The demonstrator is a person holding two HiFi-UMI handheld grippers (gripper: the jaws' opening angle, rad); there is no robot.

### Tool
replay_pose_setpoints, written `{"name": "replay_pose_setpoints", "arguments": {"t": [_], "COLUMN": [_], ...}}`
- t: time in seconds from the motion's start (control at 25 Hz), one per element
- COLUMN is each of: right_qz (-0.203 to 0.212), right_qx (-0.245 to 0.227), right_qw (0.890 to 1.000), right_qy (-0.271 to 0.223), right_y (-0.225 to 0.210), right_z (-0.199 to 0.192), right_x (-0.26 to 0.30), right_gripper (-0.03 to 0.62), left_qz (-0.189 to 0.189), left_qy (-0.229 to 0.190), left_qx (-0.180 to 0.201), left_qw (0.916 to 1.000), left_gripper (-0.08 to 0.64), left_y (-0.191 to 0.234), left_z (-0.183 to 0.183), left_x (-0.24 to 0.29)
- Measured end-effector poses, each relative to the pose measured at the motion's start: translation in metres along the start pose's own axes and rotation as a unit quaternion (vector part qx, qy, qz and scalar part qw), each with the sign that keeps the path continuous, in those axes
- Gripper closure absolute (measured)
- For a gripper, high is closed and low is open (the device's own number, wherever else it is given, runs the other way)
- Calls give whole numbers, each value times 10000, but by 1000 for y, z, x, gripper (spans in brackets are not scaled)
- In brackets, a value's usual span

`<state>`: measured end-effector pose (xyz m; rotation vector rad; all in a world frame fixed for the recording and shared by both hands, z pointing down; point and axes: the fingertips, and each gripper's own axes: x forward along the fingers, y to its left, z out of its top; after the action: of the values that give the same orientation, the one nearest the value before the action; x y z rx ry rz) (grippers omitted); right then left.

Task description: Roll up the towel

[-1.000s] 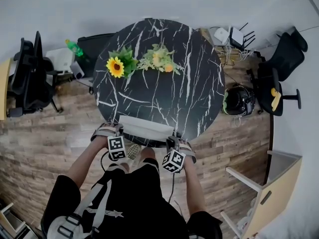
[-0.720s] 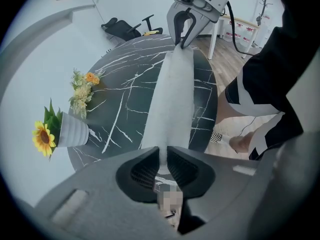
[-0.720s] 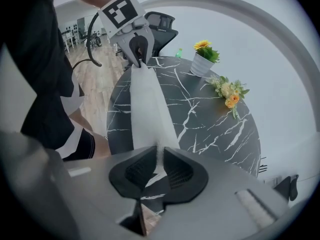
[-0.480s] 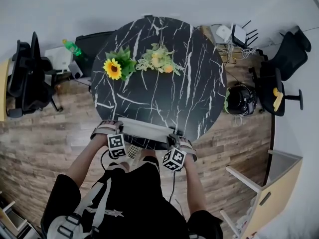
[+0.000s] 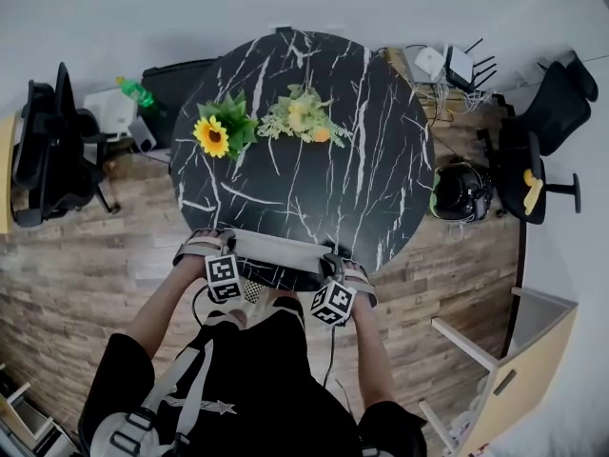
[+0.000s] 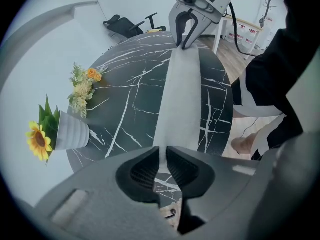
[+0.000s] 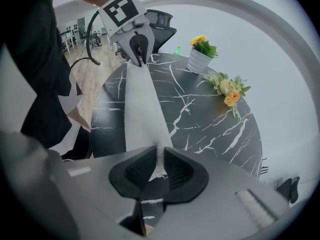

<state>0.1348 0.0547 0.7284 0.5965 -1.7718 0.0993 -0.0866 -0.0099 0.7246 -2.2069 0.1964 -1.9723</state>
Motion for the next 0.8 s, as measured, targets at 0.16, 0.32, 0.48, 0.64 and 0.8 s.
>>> {"name": "replay_pose_setpoints", "arguments": {"t": [0.16, 0.32, 0.48, 0.64, 0.8], "right_qz": [-89, -118, -224, -472, -608], "right_qx": [-31, -1, -12, 34, 39], "right_qw": [9999, 9999, 9997, 9989, 9981], "right_qy": [-38, -67, -44, -62, -127], "right_y": [-2, -3, -5, -10, -11], "right_z": [-1, -1, -1, -1, 2], "right_x": [4, 4, 5, -1, -12], "right_gripper": [532, 532, 529, 484, 461], "left_qz": [-2, 73, 147, 298, 332], "left_qy": [-14, -29, -71, -150, -207], "left_qx": [-51, -78, -198, -387, -440], "left_qw": [10000, 9999, 9997, 9987, 9983], "left_gripper": [497, 497, 492, 432, 380], "left_y": [1, 2, 4, 9, 12], "left_z": [0, 1, 0, -2, -7], "left_x": [3, 3, 4, -1, -11]}}
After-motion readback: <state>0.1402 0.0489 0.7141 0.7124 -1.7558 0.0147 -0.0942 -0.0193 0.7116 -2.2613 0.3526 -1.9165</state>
